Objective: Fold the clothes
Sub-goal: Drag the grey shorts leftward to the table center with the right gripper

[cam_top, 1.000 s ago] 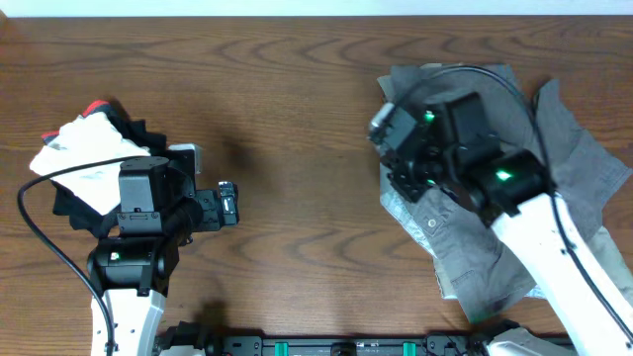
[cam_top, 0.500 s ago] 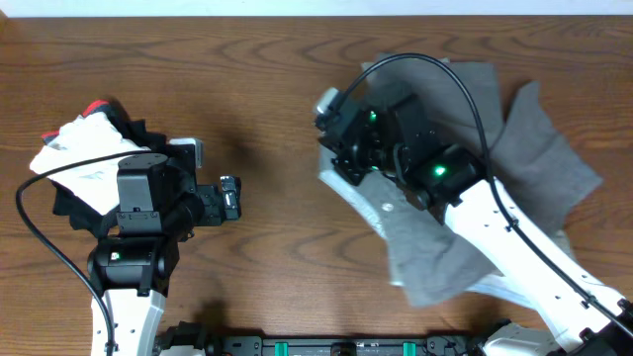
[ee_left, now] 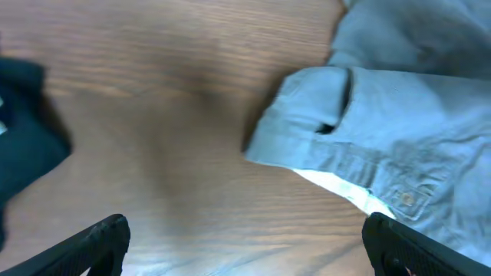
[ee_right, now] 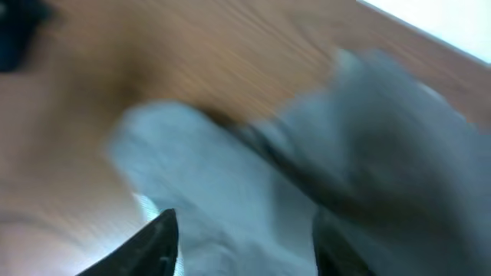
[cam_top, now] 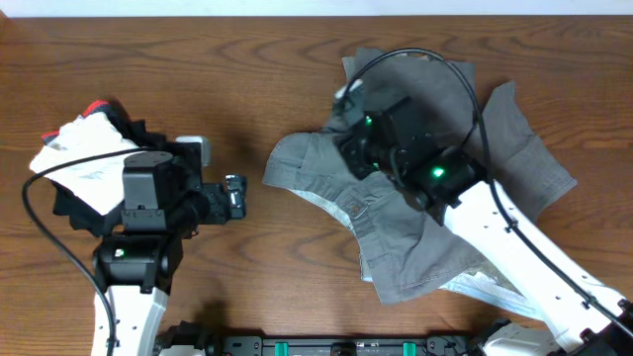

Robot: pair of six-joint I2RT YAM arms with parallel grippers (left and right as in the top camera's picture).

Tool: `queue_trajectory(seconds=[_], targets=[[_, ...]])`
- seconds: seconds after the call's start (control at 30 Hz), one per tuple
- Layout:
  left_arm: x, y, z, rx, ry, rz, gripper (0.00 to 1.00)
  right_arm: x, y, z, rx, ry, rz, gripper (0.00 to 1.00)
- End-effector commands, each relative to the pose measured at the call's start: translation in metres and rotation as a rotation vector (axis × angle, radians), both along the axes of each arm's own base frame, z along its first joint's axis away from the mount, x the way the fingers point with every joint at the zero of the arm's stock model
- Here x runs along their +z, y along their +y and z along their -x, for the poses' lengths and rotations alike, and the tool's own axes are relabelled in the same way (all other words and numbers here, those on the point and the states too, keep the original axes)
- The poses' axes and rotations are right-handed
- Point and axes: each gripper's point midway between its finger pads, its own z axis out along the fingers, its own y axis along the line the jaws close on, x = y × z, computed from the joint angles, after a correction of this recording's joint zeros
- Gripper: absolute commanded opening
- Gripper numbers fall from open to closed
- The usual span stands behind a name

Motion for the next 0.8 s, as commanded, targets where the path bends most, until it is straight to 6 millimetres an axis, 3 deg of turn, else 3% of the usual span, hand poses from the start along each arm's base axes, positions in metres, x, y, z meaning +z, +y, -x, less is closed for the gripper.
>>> queue_trajectory(seconds=[0.0, 0.13, 0.27, 0.43, 0.6, 0.73, 0.77], targets=[[0.001, -0.021, -0.007, -0.073, 0.007, 0.026, 0.98, 0.006, -0.062, -0.012, -0.28, -0.018, 0.074, 0.56], [-0.021, -0.046, -0.017, -0.148, 0.061, 0.02, 0.99, -0.014, -0.11, -0.001, -0.454, 0.114, 0.097, 0.57], [-0.046, -0.067, -0.033, -0.207, 0.093, 0.008, 0.98, -0.022, -0.137, 0.003, -0.539, 0.177, 0.094, 0.57], [-0.094, -0.056, -0.066, -0.143, 0.129, -0.117, 0.98, -0.029, -0.156, 0.01, -0.578, 0.233, 0.11, 0.57], [-0.136, -0.058, -0.083, -0.143, 0.172, -0.141, 0.98, -0.032, -0.162, 0.016, -0.592, 0.259, 0.127, 0.56], [-0.158, -0.066, -0.09, -0.165, 0.189, -0.115, 0.98, -0.033, -0.163, 0.016, -0.593, 0.261, 0.13, 0.55], [-0.162, -0.069, -0.09, -0.173, 0.194, -0.104, 0.95, -0.033, -0.163, 0.016, -0.593, 0.261, 0.13, 0.54]])
